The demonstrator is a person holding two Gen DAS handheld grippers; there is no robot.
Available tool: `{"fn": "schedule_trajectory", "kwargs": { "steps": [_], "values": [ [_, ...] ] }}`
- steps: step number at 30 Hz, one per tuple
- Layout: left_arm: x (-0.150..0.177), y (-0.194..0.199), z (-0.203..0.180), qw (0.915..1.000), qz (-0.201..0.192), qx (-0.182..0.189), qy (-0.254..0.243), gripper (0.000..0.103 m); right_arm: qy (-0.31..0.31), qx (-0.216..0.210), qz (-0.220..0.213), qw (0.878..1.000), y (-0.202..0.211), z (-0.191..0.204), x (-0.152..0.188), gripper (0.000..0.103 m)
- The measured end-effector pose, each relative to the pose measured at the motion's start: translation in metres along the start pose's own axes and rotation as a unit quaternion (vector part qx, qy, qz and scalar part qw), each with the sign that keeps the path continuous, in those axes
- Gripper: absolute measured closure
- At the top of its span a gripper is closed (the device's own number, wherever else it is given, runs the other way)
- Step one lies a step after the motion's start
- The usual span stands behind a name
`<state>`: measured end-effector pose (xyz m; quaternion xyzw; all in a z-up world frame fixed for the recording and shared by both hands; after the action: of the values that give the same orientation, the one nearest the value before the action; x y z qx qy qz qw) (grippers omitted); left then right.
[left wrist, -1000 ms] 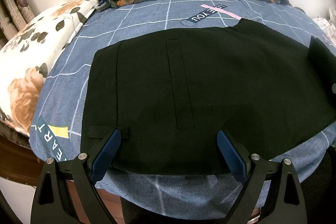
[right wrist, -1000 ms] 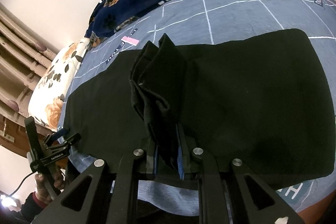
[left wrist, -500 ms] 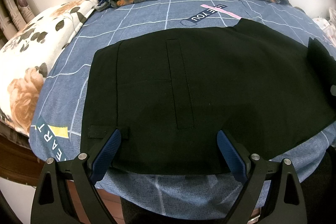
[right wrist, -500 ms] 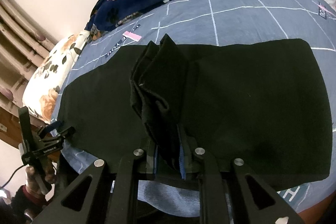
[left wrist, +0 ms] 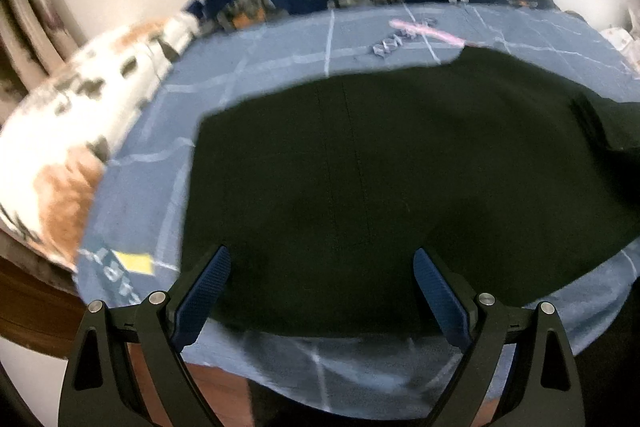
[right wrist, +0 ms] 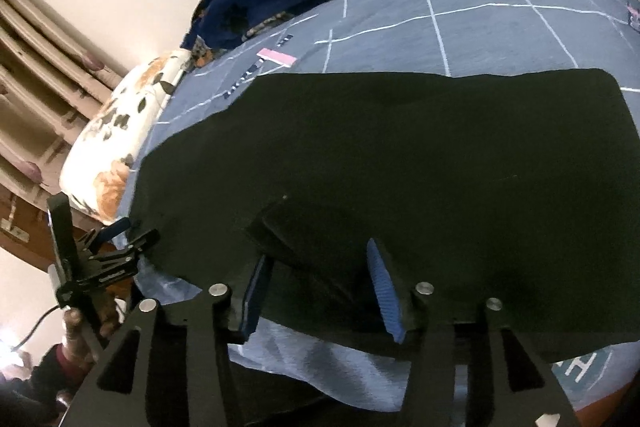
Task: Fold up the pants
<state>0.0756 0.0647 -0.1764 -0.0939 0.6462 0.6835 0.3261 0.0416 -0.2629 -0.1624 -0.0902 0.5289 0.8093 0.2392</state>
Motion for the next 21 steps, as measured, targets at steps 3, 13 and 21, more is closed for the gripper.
{"fn": "schedule_trajectory", "kwargs": {
  "steps": [3, 13, 21],
  "values": [
    [-0.005, 0.016, -0.002, 0.9994, -0.032, -0.010, -0.007, 0.010, -0.015, -0.033, 0.000, 0.999, 0.003, 0.000, -0.001, 0.044],
    [-0.014, 0.028, -0.006, 0.9986, -0.029, 0.044, 0.006, 0.010, -0.062, -0.095, -0.123, 0.986, 0.083, -0.037, -0.040, 0.052],
    [-0.020, 0.040, -0.029, 0.9943, -0.022, 0.104, -0.009, 0.010, -0.156, -0.007, -0.130, 0.979, 0.106, -0.165, -0.057, 0.090]
  ]
}}
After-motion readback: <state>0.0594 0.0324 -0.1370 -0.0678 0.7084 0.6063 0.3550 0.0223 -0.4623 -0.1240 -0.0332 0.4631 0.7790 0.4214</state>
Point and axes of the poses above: each gripper's, at about its wrist camera, not at the fingertips, and y roughly against the way its jaws point, z to its left, x to its underside, the point moved 4 cm from there along -y, roughly the way its jaws point, and after that the axes turned 6 degrees about x, right-handed, at the moved point
